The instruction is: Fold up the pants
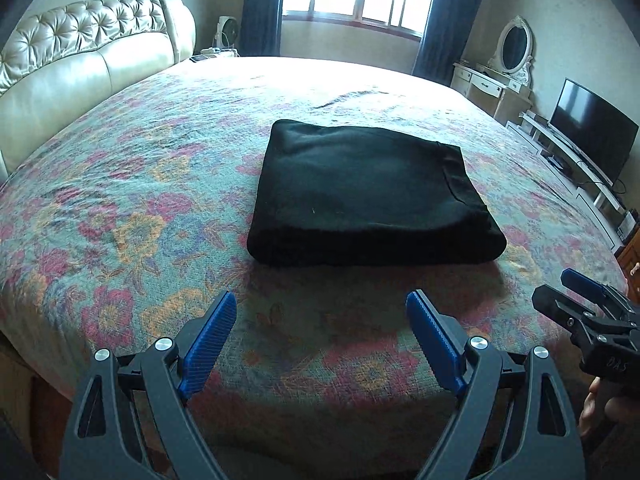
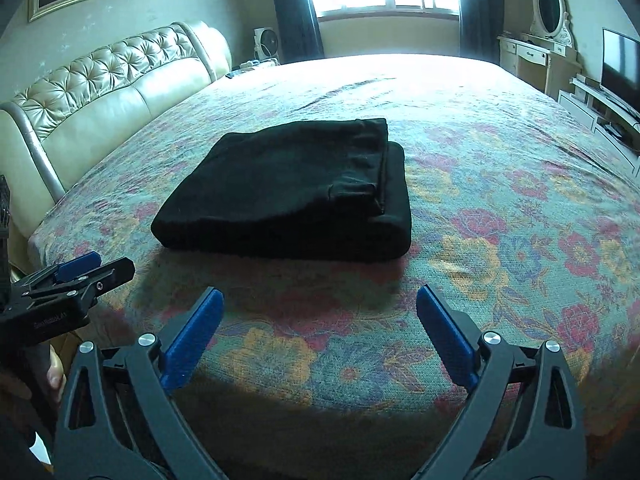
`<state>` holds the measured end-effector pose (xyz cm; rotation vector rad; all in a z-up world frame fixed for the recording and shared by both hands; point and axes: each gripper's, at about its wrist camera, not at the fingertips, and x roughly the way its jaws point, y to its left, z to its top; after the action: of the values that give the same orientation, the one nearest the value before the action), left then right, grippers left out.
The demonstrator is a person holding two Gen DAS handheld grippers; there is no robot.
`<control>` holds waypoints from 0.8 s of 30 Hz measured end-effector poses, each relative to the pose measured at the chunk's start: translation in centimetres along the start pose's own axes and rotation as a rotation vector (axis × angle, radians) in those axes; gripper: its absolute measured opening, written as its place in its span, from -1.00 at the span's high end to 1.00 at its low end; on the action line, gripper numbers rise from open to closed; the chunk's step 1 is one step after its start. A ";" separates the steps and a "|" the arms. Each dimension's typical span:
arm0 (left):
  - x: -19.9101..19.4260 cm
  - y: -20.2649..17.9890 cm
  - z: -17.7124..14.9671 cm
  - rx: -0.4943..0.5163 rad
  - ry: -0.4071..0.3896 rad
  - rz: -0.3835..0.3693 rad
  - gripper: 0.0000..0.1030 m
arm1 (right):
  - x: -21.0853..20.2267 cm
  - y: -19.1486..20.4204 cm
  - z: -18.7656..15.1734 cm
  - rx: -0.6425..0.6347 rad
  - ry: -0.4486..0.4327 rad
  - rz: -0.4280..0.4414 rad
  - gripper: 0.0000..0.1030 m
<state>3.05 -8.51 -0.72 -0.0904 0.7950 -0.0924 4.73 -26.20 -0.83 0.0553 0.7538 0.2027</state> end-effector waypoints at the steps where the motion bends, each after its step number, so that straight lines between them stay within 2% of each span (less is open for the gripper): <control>1: 0.0 -0.1 0.0 -0.001 0.005 0.004 -0.66 | 0.0 0.0 0.0 0.001 0.003 0.004 -0.89; 5: -0.3 -0.4 0.0 0.023 -0.017 0.054 -0.66 | 0.0 0.2 -0.1 0.020 0.012 0.025 -0.89; 10: -0.9 -0.9 0.2 0.049 -0.052 0.069 -0.66 | -0.1 0.4 -0.1 0.014 0.011 0.034 -0.89; 19: -1.3 -0.9 0.7 0.046 -0.077 0.037 -0.71 | -0.1 0.5 0.0 0.021 0.015 0.048 -0.89; 24: -1.7 -1.3 1.1 0.063 -0.119 0.110 -0.71 | -0.1 0.6 -0.1 0.018 0.019 0.056 -0.89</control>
<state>2.59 -9.50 1.45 0.0078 0.6763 -0.0084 4.47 -25.60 -0.73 0.0920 0.7738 0.2497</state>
